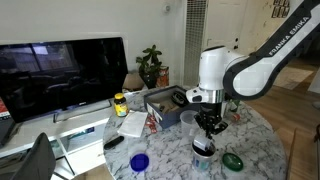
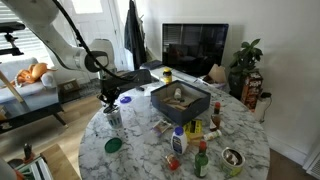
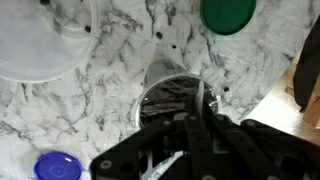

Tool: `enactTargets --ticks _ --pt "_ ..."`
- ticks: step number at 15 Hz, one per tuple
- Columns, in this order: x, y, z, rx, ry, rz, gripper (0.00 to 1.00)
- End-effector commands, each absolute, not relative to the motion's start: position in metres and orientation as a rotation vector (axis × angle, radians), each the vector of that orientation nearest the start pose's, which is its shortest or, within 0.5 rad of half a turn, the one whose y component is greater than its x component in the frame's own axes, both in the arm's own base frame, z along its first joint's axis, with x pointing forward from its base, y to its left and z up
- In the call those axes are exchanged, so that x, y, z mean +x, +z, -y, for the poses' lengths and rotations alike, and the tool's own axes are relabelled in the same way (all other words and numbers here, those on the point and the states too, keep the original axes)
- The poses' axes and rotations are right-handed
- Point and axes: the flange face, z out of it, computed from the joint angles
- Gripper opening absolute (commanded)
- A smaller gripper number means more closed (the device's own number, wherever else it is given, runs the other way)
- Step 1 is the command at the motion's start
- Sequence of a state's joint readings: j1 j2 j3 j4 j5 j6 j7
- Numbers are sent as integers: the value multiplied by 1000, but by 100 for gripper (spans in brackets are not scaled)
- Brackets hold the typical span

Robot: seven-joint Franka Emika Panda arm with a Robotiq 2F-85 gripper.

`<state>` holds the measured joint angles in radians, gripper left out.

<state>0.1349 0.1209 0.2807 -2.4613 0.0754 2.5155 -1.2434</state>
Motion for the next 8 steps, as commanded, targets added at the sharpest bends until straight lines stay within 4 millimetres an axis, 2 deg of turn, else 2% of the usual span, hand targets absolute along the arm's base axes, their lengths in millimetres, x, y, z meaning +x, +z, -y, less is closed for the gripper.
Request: enactTargets --ticks 1,6,8 --pt "433 269 -184 2299 -50 -2345 2" --pt "437 308 -167 2329 -67 -2309 2" --pt "442 323 -154 2342 -64 -2253 2"
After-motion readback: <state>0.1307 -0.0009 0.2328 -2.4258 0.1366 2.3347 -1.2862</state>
